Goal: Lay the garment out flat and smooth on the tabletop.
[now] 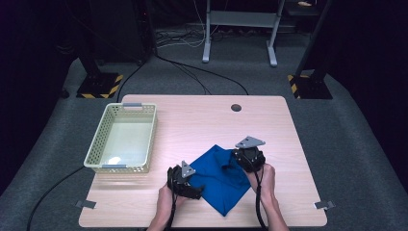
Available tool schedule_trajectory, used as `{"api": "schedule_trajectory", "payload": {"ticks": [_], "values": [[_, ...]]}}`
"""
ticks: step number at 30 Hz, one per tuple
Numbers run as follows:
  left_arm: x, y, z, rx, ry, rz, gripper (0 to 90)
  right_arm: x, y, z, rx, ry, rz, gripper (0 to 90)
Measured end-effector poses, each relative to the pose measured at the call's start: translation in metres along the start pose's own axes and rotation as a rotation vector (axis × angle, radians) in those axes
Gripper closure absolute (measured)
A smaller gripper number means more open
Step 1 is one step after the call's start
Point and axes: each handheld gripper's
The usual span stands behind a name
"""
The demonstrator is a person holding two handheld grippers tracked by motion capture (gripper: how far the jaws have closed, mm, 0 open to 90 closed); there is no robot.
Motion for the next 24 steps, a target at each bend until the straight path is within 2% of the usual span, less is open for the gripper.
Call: {"api": "schedule_trajectory", "payload": {"ticks": [9,10,24], "values": [[0.000,0.000,0.000,0.000,0.000,0.000,1.2,0.011,-0.004,-0.018,-0.053,-0.007,-0.010,88.3],[0.000,0.000,0.000,0.000,0.000,0.000,1.2,0.014,-0.005,-0.024,-0.067,-0.003,-0.016,88.3],[0.000,0.000,0.000,0.000,-0.001,0.000,1.2,0.032,-0.003,-0.055,-0.160,-0.007,-0.023,88.3]]}}
Point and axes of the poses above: each handheld gripper's, and its own axes: y roughly forward along the jaws, x roughly out of its top, z roughly to its left, and after that the axes turned 14 degrees about -z, right-handed
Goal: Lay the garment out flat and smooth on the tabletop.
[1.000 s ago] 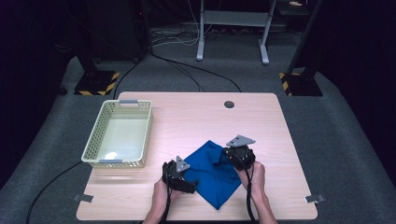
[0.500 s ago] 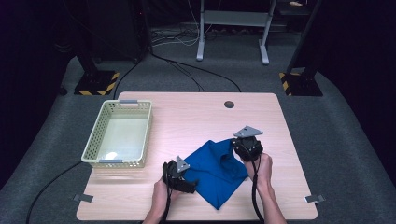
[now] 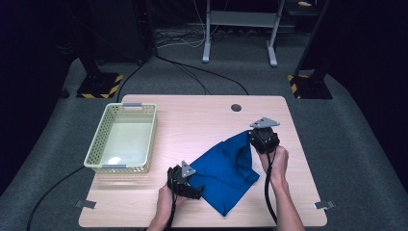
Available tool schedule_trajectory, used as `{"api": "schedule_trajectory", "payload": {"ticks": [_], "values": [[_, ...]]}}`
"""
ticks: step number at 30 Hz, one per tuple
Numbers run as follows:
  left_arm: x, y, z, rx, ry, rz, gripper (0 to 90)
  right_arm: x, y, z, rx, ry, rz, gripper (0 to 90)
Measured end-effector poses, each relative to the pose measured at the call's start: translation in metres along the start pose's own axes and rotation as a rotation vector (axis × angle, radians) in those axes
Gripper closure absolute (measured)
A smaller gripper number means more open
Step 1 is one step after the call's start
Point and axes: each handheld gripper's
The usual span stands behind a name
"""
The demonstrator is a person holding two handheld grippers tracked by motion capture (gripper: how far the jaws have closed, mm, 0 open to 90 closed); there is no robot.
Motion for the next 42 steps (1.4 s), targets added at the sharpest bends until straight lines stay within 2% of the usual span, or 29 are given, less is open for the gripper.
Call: {"api": "schedule_trajectory", "payload": {"ticks": [9,14,17,19,20,22,23,24,25,26,27,28,29,30,31,37,38,40,41,42], "values": [[0.000,0.000,0.000,0.000,-0.001,0.000,1.3,0.014,0.015,-0.009,-0.063,-0.030,-0.009,88.3],[0.000,0.000,0.000,-0.001,0.000,0.000,1.3,0.015,0.026,-0.014,-0.072,-0.023,-0.002,88.2],[0.000,0.000,0.000,-0.001,0.000,-0.001,1.4,0.013,0.043,-0.023,-0.077,-0.007,0.020,88.0],[0.000,0.000,0.000,-0.001,0.000,-0.001,1.4,0.012,0.047,-0.025,-0.081,-0.009,0.026,87.9],[0.000,0.000,0.000,-0.001,0.000,-0.001,1.4,0.006,0.059,-0.030,-0.082,-0.002,0.051,86.1],[0.000,0.000,0.000,-0.001,0.000,0.000,1.4,0.004,0.064,-0.032,-0.090,0.000,0.062,82.5],[0.000,0.000,0.000,-0.001,0.000,0.000,1.4,-0.004,0.073,-0.038,-0.114,0.027,0.101,70.7],[0.000,0.000,0.000,-0.001,0.000,-0.001,1.4,-0.007,0.075,-0.040,-0.130,0.043,0.110,65.0],[0.000,0.000,0.000,-0.001,0.000,-0.001,1.4,-0.007,0.075,-0.040,-0.130,0.043,0.110,65.0],[0.000,0.000,0.000,-0.001,0.001,-0.001,1.4,-0.015,0.077,-0.046,-0.145,0.100,0.136,57.2],[0.000,0.000,0.000,-0.001,0.001,-0.001,1.5,-0.017,0.076,-0.048,-0.149,0.117,0.141,53.5],[0.000,0.000,0.000,-0.001,0.001,0.000,1.5,-0.020,0.074,-0.050,-0.147,0.143,0.144,48.5],[0.000,0.000,0.000,-0.001,0.001,0.000,1.5,-0.020,0.074,-0.050,-0.147,0.143,0.144,48.5],[0.000,0.000,0.000,-0.001,0.001,0.000,1.5,-0.026,0.068,-0.053,-0.143,0.177,0.145,43.5],[0.000,0.000,0.000,-0.001,0.001,-0.001,1.5,-0.026,0.068,-0.053,-0.143,0.177,0.145,43.5],[0.000,0.000,0.000,-0.001,0.002,-0.001,1.5,-0.046,0.047,-0.049,-0.104,0.219,0.141,30.7],[0.000,0.000,0.000,-0.001,0.002,-0.001,1.5,-0.054,0.041,-0.046,-0.091,0.221,0.138,26.1],[0.000,0.000,0.000,-0.001,0.002,-0.001,1.5,-0.057,0.038,-0.045,-0.093,0.223,0.132,22.5],[0.000,0.000,0.000,-0.001,0.002,-0.001,1.4,-0.068,0.030,-0.043,-0.093,0.246,0.120,17.0],[0.000,0.000,0.000,-0.001,0.003,-0.001,1.4,-0.073,0.027,-0.042,-0.087,0.263,0.113,15.4]]}}
Point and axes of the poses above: each handheld gripper's, and its own axes: y roughly forward along the jaws, x roughly out of its top, z roughly to its left, and after that the axes turned 14 degrees about -z, right-handed
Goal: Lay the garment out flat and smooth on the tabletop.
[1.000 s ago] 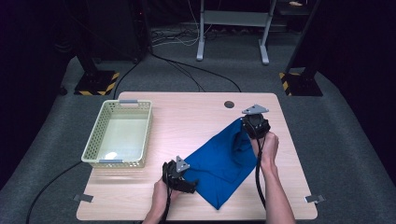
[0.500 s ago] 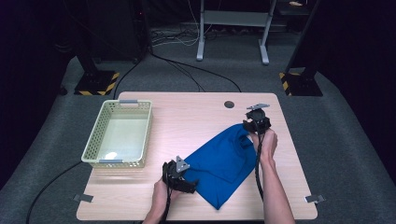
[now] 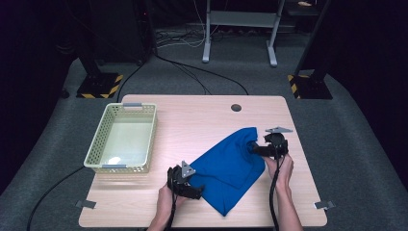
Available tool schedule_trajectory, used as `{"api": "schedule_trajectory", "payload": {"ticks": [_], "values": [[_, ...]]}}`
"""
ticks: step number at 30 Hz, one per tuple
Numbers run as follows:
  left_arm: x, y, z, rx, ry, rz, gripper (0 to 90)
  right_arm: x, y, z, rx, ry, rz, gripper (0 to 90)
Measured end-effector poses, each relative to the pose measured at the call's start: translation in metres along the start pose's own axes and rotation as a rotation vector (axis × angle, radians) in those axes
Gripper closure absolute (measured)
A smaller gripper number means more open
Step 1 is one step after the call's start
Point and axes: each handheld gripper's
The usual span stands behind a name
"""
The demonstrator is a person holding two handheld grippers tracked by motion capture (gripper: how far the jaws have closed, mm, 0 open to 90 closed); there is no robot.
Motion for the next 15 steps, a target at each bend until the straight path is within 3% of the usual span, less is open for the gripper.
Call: {"api": "schedule_trajectory", "payload": {"ticks": [5,9,12,15], "values": [[0.000,0.000,0.000,0.002,0.003,-0.002,1.5,-0.020,-0.010,-0.002,0.009,0.021,-0.019,11.5],[0.001,0.000,0.000,-0.004,0.004,-0.005,0.2,-0.046,-0.018,-0.001,0.026,0.022,0.005,5.6],[0.008,-0.003,-0.002,-0.008,-0.002,-0.074,0.0,-0.060,-0.021,-0.002,0.024,0.019,0.021,3.6],[0.019,0.001,-0.007,-0.039,0.003,-0.086,0.0,-0.066,-0.022,-0.003,0.022,0.023,0.022,2.9]]}}
Point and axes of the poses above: each handheld gripper's, and its own axes: y roughly forward along the jaws, x roughly out of its top, z roughly to its left, and after that the axes turned 14 degrees about -z, right-handed
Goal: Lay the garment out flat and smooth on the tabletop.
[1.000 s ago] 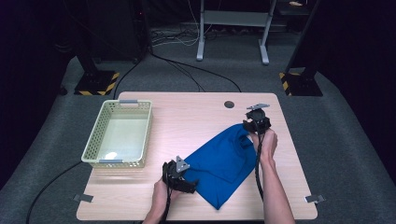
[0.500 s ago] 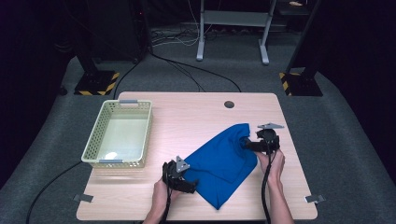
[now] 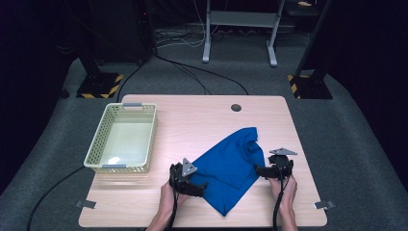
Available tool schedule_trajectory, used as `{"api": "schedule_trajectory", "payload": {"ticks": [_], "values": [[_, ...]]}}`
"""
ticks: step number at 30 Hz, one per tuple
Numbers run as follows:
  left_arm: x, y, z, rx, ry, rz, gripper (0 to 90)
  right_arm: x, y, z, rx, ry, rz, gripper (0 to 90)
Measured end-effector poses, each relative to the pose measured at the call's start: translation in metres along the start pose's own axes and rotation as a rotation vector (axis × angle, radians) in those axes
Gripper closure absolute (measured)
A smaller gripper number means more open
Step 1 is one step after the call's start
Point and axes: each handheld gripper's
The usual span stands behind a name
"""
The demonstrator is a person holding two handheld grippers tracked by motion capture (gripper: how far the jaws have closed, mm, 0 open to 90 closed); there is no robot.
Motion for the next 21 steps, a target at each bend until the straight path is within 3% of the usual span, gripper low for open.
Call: {"api": "schedule_trajectory", "payload": {"ticks": [4,9,12,17,21], "values": [[0.005,0.017,-0.010,-0.027,0.041,0.045,1.8,-0.009,0.004,-0.001,0.011,0.006,0.023,2.0],[0.000,0.024,-0.011,-0.020,0.059,0.073,2.4,-0.012,0.005,0.000,0.012,-0.006,0.015,0.9],[-0.005,0.023,-0.014,-0.007,0.085,0.069,2.4,-0.015,0.004,0.002,0.006,-0.018,0.001,0.6],[-0.010,0.013,-0.016,-0.011,0.060,0.068,2.6,-0.019,-0.002,0.007,0.012,-0.031,-0.010,2.5],[-0.016,0.002,-0.021,-0.013,0.067,0.065,2.7,-0.025,-0.010,0.015,0.025,-0.042,-0.019,3.3]]}}
Point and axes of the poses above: each handheld gripper's, and its own axes: y roughly forward along the jaws, x roughly out of its top, z roughly to its left, and after that the axes turned 14 degrees about -z, right-handed
